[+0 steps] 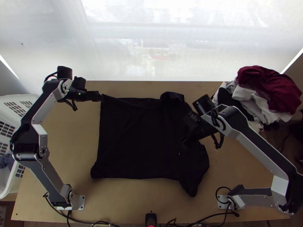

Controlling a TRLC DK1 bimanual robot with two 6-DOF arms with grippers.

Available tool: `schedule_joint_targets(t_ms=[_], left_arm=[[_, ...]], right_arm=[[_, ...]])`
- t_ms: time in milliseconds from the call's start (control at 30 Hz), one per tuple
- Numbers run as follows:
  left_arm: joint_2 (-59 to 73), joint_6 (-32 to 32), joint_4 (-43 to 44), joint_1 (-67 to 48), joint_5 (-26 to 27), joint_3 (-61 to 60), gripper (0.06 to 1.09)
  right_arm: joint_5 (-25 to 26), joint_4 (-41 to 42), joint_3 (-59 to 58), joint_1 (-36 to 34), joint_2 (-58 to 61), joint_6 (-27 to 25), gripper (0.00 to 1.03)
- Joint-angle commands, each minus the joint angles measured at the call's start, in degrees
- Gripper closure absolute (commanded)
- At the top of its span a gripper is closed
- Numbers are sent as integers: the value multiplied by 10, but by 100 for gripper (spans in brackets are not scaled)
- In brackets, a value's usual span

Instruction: Fold the t-shirt

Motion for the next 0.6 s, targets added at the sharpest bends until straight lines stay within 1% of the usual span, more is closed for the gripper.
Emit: schedule_joint_targets(t_ms=[0,200,233,300,333,500,567], left_arm=[[110,-15,23,-12,-25,88,18],[148,-13,27,-12,-39,114,21],[152,-13,27,-13,-40,117,24],[159,-12,27,-14,-40,120,26],[162,-12,27,-15,-40,120,29],[177,-11,18,-18,-37,123,53],[184,-11,2,-19,-30,129,72]], right_arm=[[-1,25,81,-13,66,18,5],[-1,39,128,-33,102,25,5],[-1,43,140,-39,110,25,5],[-1,52,169,-57,129,25,5],[-1,58,186,-66,140,25,5],[5,122,252,-103,203,28,5],[16,133,278,-108,240,28,5]])
